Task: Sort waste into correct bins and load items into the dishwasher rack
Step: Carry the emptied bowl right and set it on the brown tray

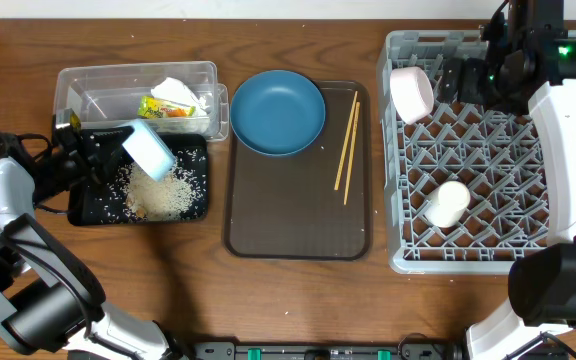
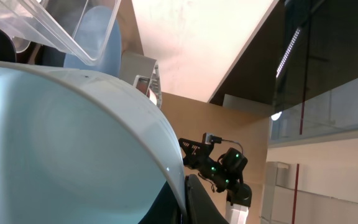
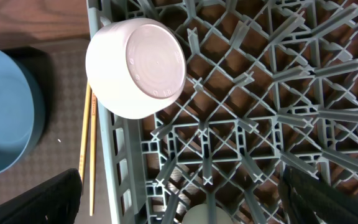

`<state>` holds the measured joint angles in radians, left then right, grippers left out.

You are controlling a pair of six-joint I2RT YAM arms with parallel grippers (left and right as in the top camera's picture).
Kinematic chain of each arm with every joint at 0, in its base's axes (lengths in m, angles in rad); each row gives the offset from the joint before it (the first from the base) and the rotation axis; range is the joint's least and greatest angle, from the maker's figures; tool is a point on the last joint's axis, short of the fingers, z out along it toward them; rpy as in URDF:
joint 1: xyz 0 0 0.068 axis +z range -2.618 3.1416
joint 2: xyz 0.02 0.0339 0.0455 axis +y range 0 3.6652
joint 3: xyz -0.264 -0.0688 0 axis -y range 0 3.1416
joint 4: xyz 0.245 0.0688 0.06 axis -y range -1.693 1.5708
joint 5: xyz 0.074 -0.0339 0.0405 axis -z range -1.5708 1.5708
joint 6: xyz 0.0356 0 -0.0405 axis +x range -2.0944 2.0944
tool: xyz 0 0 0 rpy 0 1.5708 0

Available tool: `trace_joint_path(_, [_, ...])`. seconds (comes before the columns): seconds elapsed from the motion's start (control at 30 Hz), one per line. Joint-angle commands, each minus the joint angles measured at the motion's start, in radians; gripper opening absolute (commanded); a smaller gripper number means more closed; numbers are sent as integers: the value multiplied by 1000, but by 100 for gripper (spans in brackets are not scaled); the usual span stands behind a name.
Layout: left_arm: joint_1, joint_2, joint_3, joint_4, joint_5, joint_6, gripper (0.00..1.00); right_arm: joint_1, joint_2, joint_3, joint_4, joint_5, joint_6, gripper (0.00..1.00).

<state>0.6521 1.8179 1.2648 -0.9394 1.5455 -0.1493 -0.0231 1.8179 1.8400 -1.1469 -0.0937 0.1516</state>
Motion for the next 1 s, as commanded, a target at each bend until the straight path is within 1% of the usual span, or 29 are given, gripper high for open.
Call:
trace_joint_path(0.0, [-16, -2, -2, -1, 14, 17, 6, -3, -17, 11, 2, 8, -12, 99])
trace_joint_path(0.13, [-50, -5, -2, 3, 14, 22, 6, -3, -17, 11, 1, 8, -12, 99])
trace_joint_path(0.23, [-82, -26, -2, 11, 2, 52, 6, -3, -17, 11, 0, 8, -12, 99])
trace_joint_path(0.37, [-128, -87, -1, 13, -147, 51, 6, -3, -17, 11, 0, 8, -12, 99])
trace_joint_path(0.5, [-202, -182, -1, 14, -284, 51, 6, -3, -17, 11, 2, 8, -11, 99])
trace_joint_path(0.63, [-329, -291, -1, 13, -455, 51, 6, -3, -17, 11, 2, 8, -11, 99])
trace_joint_path(0.8, [-596, -376, -2, 13, -712, 50, 6, -2, -17, 11, 1, 8, -11, 99])
trace_joint_path(0.87, [-715, -376, -2, 18, -825, 22, 6, -2, -17, 11, 1, 7, -11, 99])
trace_joint_path(0.97, [-883, -352, -2, 31, -1037, -72, 6, -2, -17, 11, -2, 7, -11, 99])
